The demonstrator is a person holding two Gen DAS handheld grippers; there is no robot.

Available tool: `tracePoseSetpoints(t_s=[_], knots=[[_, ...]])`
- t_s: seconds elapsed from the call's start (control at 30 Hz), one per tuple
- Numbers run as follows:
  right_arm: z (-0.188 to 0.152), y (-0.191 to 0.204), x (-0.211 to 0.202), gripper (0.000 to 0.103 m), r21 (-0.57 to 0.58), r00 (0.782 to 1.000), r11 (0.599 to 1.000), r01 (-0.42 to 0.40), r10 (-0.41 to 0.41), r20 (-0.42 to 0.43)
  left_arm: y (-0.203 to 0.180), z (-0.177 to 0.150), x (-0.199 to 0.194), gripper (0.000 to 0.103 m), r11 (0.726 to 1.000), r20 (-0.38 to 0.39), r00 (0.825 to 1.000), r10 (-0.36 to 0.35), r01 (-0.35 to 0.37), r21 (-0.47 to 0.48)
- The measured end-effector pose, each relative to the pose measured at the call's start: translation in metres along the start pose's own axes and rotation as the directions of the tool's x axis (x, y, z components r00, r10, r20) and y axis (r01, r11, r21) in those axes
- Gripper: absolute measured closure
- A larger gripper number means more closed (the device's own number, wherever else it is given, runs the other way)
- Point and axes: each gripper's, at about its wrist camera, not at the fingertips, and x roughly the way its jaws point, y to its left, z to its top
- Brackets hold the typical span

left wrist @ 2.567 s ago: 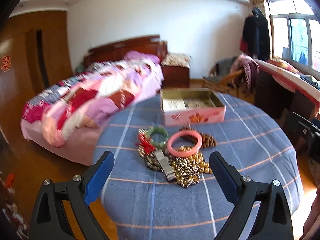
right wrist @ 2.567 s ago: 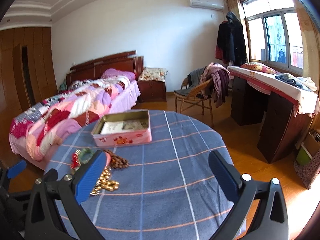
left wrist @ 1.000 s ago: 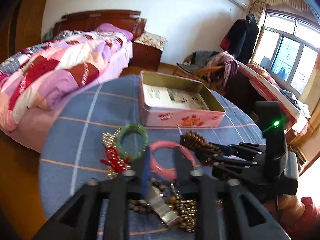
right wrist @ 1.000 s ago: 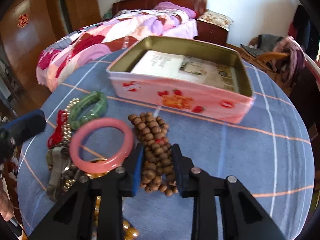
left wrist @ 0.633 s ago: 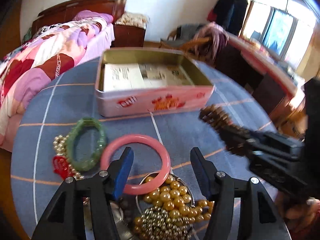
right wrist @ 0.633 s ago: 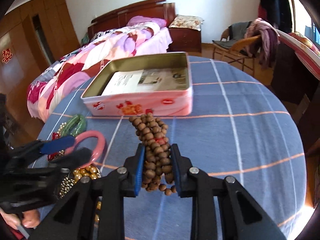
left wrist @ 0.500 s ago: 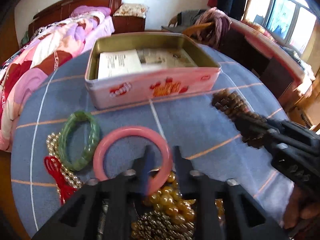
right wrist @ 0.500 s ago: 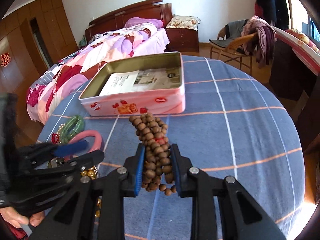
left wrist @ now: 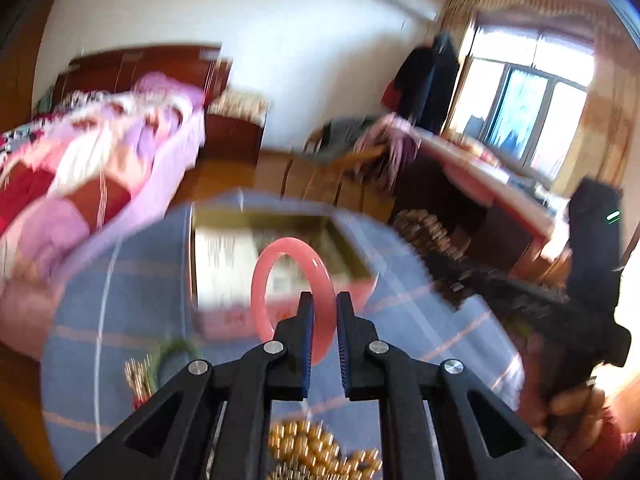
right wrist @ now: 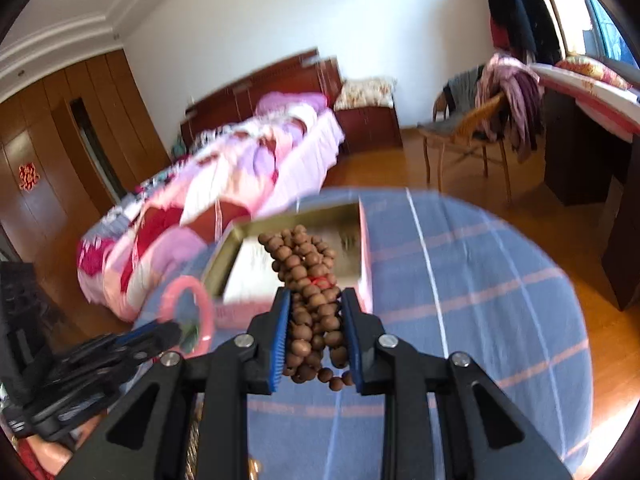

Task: Organize jewelry
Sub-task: 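Carry both pieces into the pink tin and open both tools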

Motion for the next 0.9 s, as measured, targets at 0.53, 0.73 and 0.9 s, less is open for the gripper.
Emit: tracePoseSetpoints(t_s=[0.53, 0.73, 0.9], knots=[[0.007, -0.003, 0.111, 0.075, 0.096, 0.997, 0.995, 0.003, 0.005, -0.08, 0.035, 0.027, 0.104, 0.093, 0.995, -0.054, 0.995, 0.086, -0.088, -0.038], [0.005, -0.005, 0.121, 0.074, 0.083, 0.995, 0.996, 0.021, -0.013, -0.101, 0.04, 0.018, 0.126, 0.093, 0.991, -0.12, 0.985, 0.124, -0.129, -0.038], [0.007, -0.006, 0.123, 0.061, 0.095, 0.995, 0.995, 0.012, -0.003, -0.101, 0.034, 0.019, 0.131, 0.093, 0.984, -0.144, 0.974, 0.174, -0.177, -0.005]])
